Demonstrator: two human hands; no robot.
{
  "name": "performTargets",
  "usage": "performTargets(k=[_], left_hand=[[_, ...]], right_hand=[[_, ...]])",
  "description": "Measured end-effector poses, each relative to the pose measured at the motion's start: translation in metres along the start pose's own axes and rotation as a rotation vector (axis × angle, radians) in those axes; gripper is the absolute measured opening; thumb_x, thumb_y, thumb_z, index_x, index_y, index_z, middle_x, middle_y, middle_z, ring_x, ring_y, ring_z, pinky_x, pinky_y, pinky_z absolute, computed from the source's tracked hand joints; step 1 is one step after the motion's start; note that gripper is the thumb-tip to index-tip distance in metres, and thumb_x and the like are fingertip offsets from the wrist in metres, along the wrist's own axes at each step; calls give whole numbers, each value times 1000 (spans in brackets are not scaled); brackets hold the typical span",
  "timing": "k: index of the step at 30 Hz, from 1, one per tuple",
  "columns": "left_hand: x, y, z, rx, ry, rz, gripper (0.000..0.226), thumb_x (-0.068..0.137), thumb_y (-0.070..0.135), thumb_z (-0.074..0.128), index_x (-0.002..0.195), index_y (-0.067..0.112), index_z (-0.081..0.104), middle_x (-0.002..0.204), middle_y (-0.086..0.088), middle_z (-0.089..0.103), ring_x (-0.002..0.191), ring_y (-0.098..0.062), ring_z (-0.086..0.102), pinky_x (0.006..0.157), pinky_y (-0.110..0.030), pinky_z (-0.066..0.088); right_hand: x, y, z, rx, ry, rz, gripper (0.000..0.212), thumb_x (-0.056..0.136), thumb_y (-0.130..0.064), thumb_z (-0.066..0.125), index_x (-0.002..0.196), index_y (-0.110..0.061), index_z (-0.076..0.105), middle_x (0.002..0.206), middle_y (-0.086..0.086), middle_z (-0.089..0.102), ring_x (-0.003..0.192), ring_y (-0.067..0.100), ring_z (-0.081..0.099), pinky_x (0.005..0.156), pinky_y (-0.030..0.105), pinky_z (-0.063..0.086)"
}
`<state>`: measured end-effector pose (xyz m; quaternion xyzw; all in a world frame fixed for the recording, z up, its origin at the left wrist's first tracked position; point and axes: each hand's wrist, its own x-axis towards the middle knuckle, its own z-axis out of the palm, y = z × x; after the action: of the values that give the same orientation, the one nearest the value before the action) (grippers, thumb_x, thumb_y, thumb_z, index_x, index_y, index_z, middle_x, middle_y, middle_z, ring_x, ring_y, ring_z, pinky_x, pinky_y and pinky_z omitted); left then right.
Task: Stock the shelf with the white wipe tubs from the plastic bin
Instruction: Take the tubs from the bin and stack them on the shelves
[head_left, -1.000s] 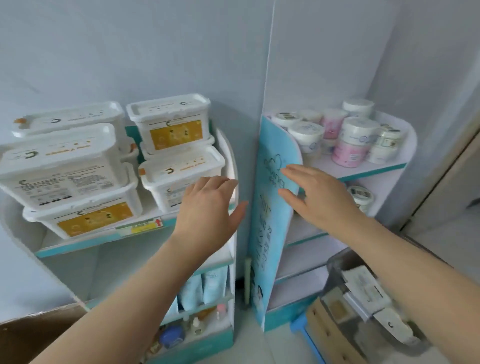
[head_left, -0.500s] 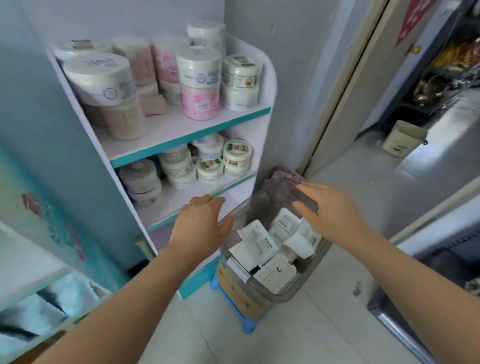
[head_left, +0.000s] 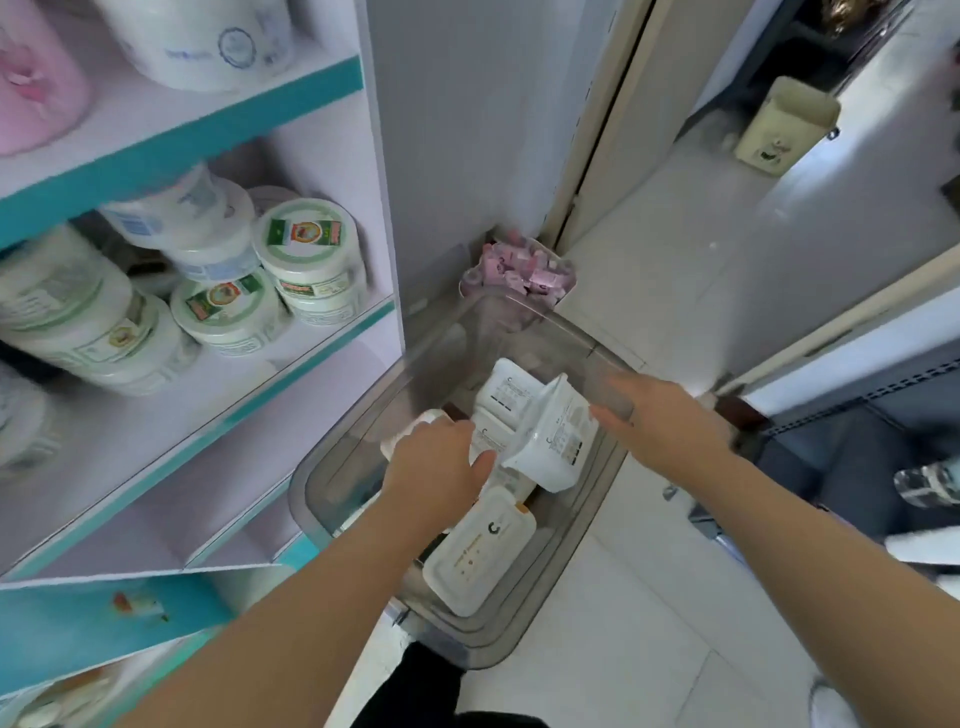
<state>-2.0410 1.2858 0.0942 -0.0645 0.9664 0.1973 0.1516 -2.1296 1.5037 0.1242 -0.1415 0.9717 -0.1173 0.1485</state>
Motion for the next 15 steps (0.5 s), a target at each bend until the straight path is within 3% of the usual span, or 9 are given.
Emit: performTargets(k=[4, 9, 11, 15], left_hand=[[43, 12, 48, -76, -144, -62, 45, 96, 49, 40, 124, 17, 54, 119, -6, 60, 104, -22, 57, 88, -38, 49], [78, 31, 100, -204, -257, -185, 51, 97, 49, 39, 132, 13, 48, 127, -7, 57, 115, -23, 53, 90, -33, 43], [90, 37, 122, -305, -270, -263, 53, 96, 49, 42, 134, 12, 48, 128, -8, 58, 114, -24, 55, 92, -34, 44], [107, 44, 162, -513, -250, -403, 55, 94, 49, 49, 135, 12, 48, 130, -9, 57, 112, -25, 57, 89, -30, 47]], right_hand=[[49, 42, 36, 32, -105, -31, 40, 92, -34, 54, 131, -21, 53, 115, 0, 63, 102, 23, 59, 80, 32, 47], [109, 79, 76, 19, -254, -60, 50, 90, -42, 55, 137, -28, 46, 112, 2, 63, 103, 22, 58, 78, 31, 46], [129, 89, 93, 17, -310, -43, 56, 89, -45, 56, 140, -27, 42, 118, 4, 62, 107, 22, 57, 83, 33, 47], [158, 101, 124, 41, -411, -67, 59, 88, -46, 57, 140, -25, 37, 132, 3, 53, 104, 19, 56, 70, 25, 41]])
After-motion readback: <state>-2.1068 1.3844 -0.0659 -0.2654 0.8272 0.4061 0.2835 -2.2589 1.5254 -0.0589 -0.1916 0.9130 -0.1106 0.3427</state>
